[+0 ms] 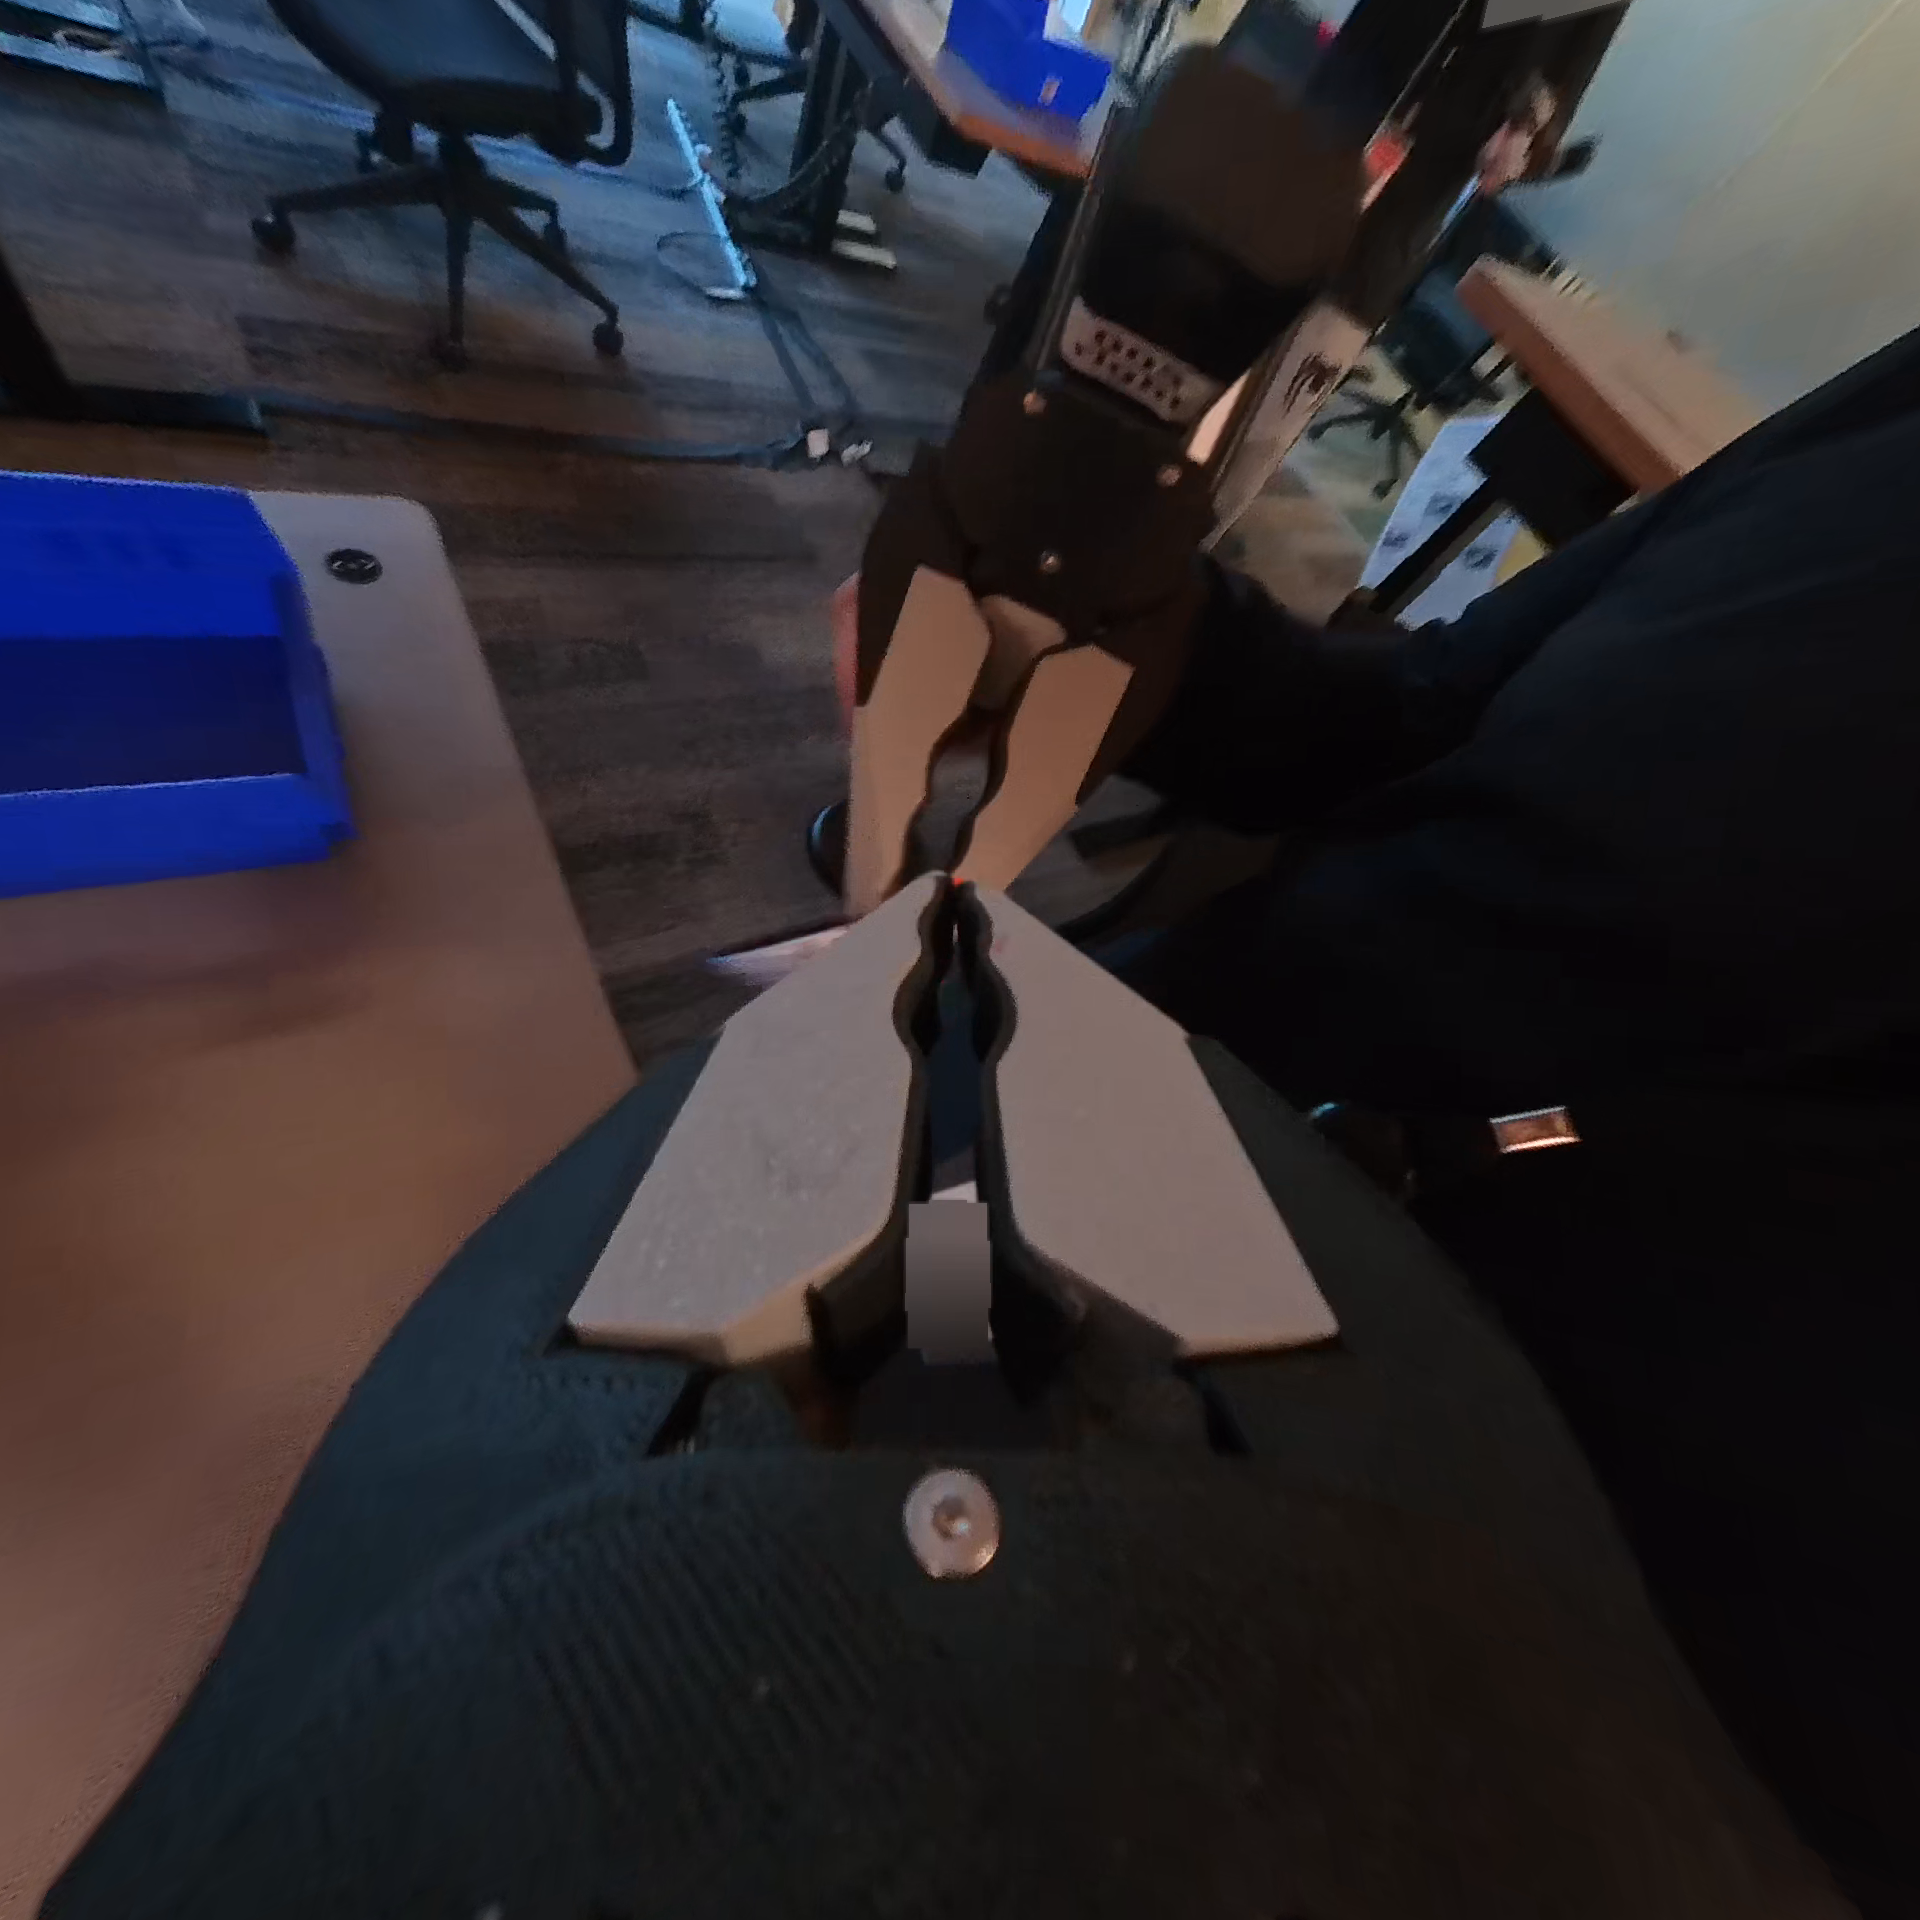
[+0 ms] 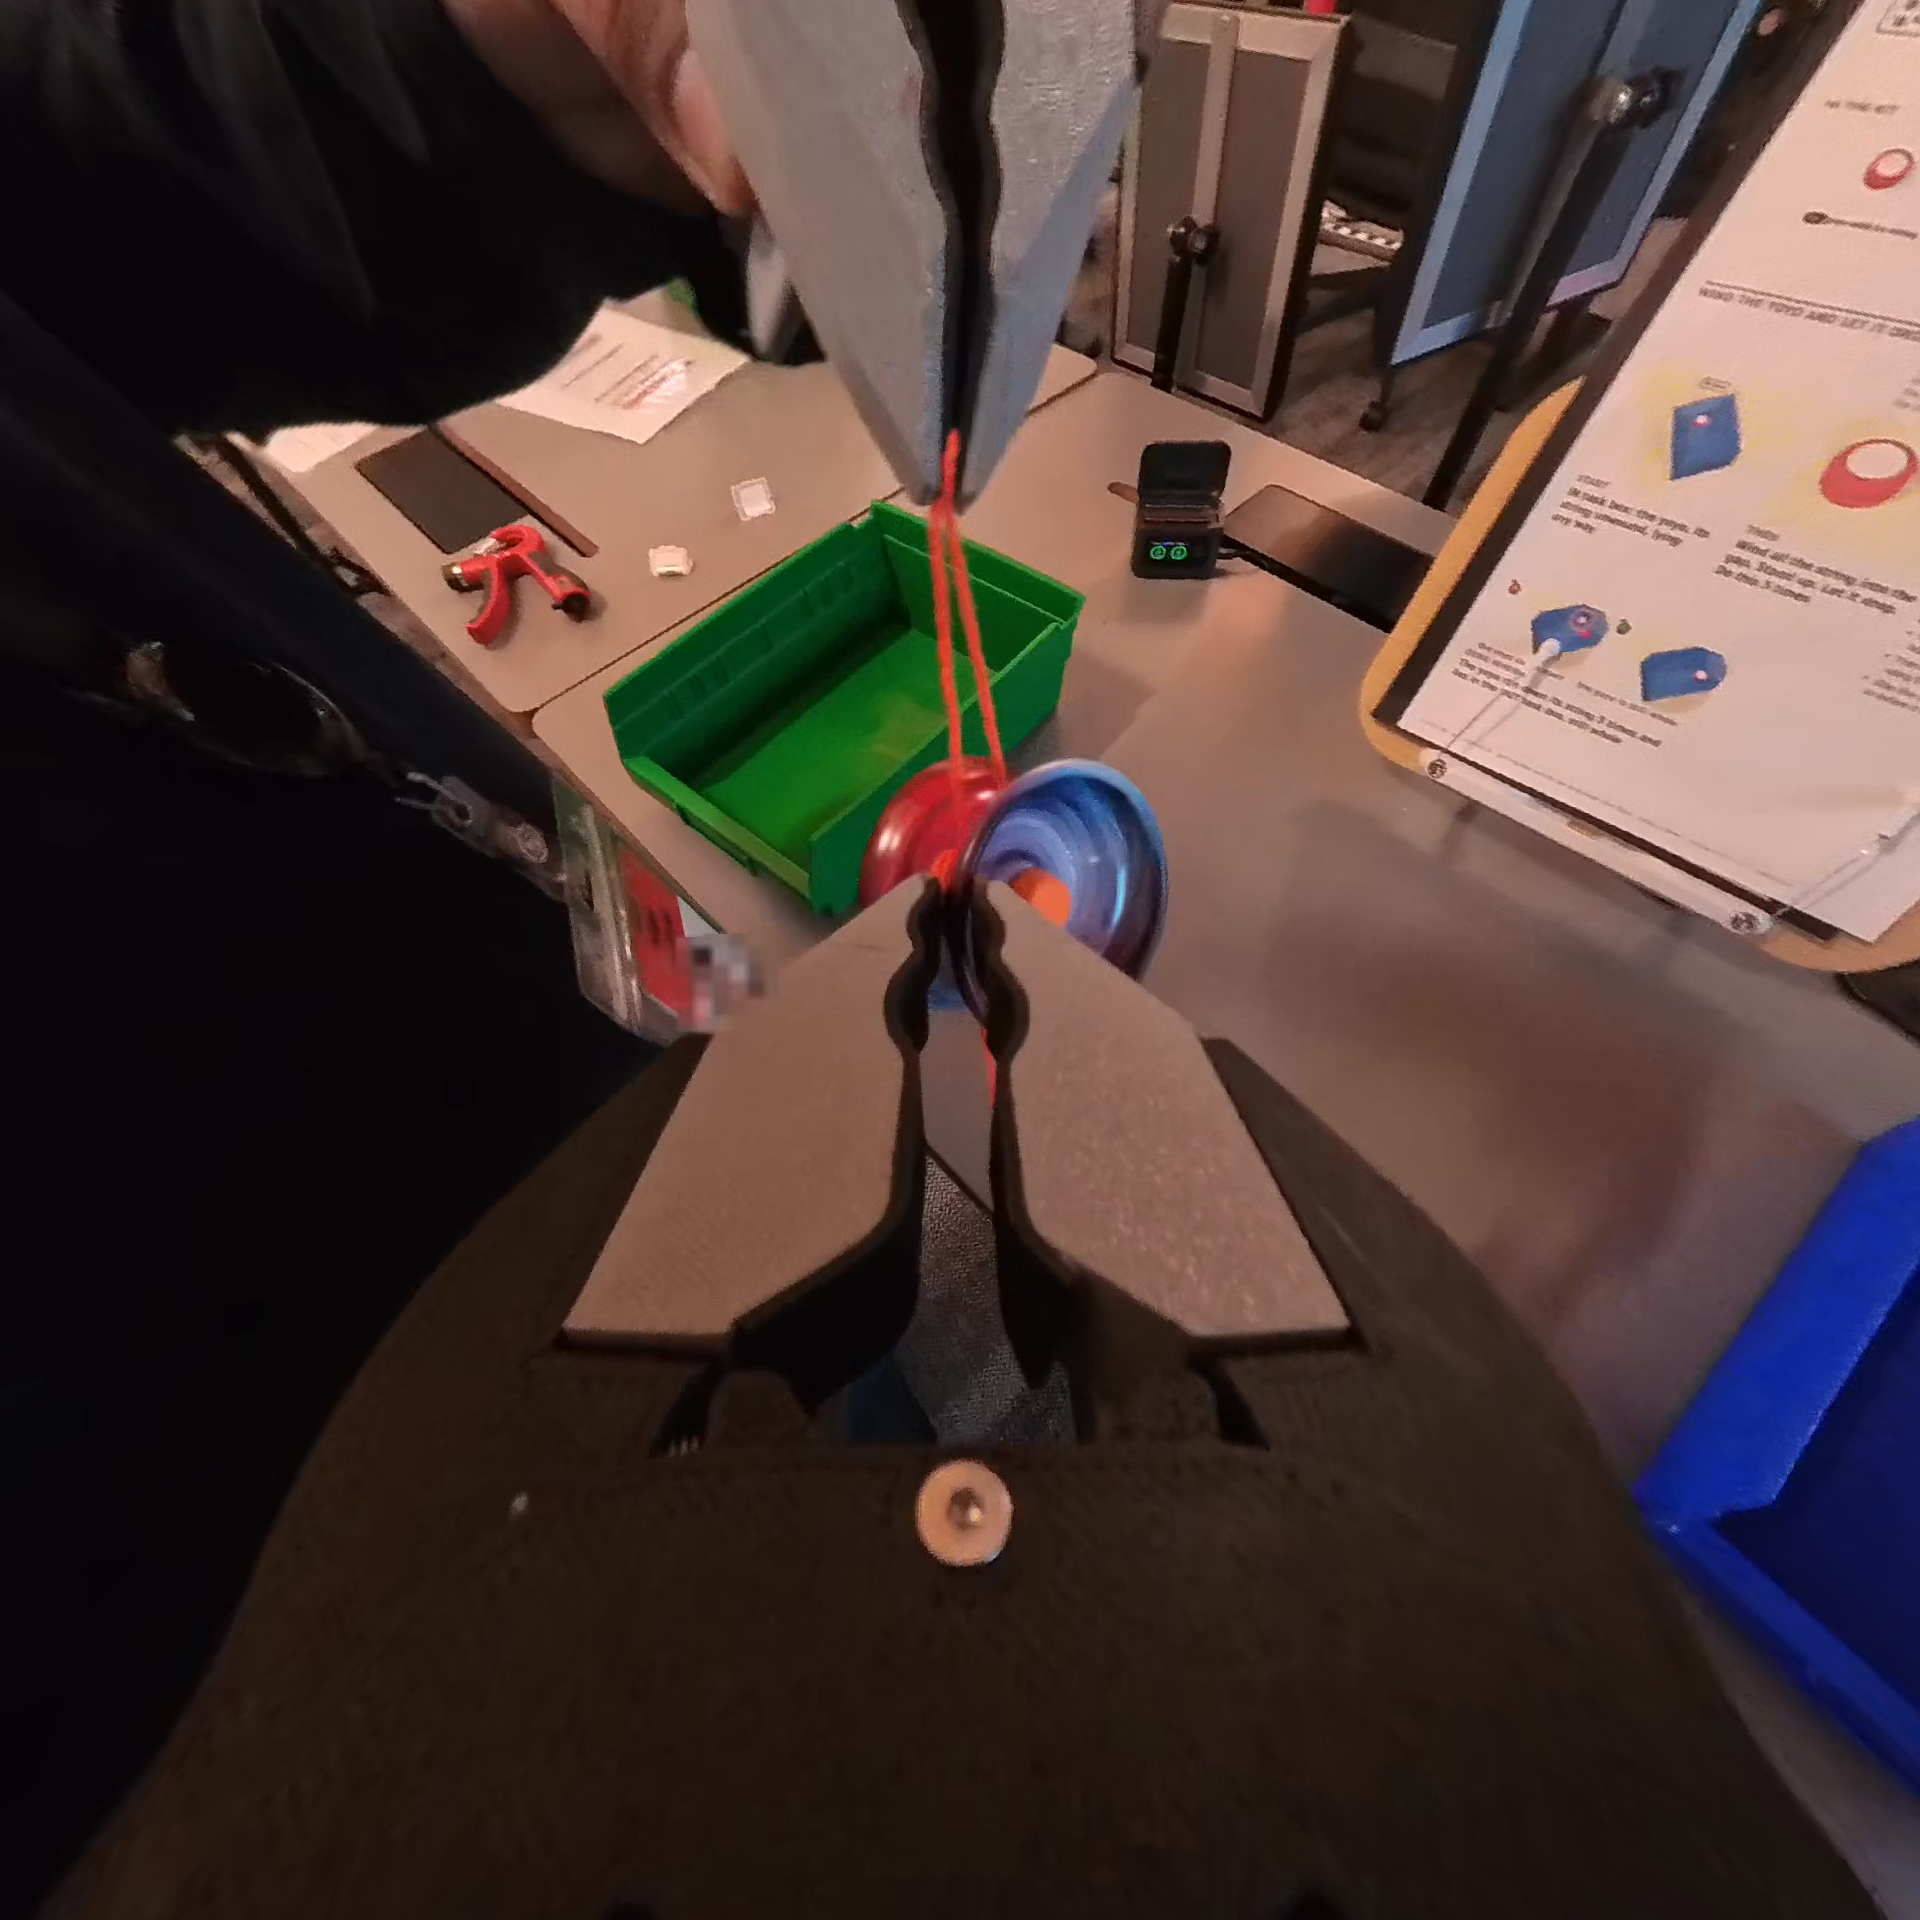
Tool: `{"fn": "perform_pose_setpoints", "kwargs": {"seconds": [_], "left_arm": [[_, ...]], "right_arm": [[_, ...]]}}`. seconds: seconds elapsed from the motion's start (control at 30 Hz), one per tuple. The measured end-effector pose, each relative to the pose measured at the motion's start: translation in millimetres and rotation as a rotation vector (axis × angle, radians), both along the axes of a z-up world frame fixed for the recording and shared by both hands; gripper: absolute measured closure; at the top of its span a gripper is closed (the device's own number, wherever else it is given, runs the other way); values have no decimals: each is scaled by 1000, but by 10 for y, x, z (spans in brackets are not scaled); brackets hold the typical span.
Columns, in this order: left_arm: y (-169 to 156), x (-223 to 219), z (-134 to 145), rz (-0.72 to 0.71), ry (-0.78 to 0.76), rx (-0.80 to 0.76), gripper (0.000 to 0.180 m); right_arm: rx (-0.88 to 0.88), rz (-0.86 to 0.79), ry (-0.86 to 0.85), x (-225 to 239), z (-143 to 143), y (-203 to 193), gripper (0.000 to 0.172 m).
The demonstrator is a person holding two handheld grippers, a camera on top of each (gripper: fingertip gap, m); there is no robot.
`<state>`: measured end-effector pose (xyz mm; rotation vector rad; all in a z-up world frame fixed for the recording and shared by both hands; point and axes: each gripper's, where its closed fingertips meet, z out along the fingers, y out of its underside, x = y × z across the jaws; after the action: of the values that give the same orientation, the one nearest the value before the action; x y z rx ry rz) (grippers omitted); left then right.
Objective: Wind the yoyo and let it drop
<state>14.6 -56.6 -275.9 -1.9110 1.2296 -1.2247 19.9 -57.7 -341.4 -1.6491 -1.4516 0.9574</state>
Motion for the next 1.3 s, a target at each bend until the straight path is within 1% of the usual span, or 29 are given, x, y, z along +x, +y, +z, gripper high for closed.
{"fn": "perform_pose_setpoints", "kwargs": {"seconds": [0.03, 0.07, 0.1, 0.13, 0.23, 0.3, 0.43, 0.5, 0.6, 0.63, 0.67, 0.73, 0.9, 1.03, 1.17, 1.3], "left_arm": [[-13, 18, 16, -4, -27, -17, 180], [-26, 36, 22, -9, -44, -31, 180], [-33, 50, 17, -11, -52, -38, 180], [-34, 61, 7, -9, -57, -40, 180], [-49, 77, -25, -9, -68, -54, 180], [-63, 66, -71, -16, -58, -68, 180], [-109, 52, -135, -41, -36, -88, 180], [-116, 46, -141, -48, -30, -85, 180], [-109, 35, -126, -47, -33, -82, 180], [-102, 28, -122, -44, -34, -80, 180], [-100, 18, -117, -41, -37, -80, 180], [-98, -4, -118, -37, -39, -82, 180], [-87, -48, -151, -23, -30, -83, 180], [-14, -133, -190, 21, -35, -79, 180], [39, -290, -371, 67, 10, -76, 180], [-20, -349, -592, 71, 15, -150, 180]], "right_arm": [[-12, -12, -4, -12, -22, 3, 160], [-29, -12, -15, -21, -57, -8, 146], [-46, -4, -28, -26, -98, -29, 136], [-55, 2, -34, -31, -125, -46, 130], [-50, -20, -21, -39, -107, -20, 122], [-35, -34, -2, -34, -40, 21, 120], [24, 16, 73, -59, 177, 63, 131], [21, 67, 129, -84, 284, 63, 145], [-58, 156, 169, -128, 336, 8, 168], [-68, 170, 179, -149, 346, -6, 172], [-75, 176, 186, -173, 352, -20, 170], [-84, 159, 185, -224, 340, -1, 158], [-55, 112, 157, -371, 255, 71, 170], [35, 36, 99, -397, 207, 178, 172], [70, -66, 19, -338, 128, 329, 172], [46, -98, 33, -348, 144, 327, 172]]}}
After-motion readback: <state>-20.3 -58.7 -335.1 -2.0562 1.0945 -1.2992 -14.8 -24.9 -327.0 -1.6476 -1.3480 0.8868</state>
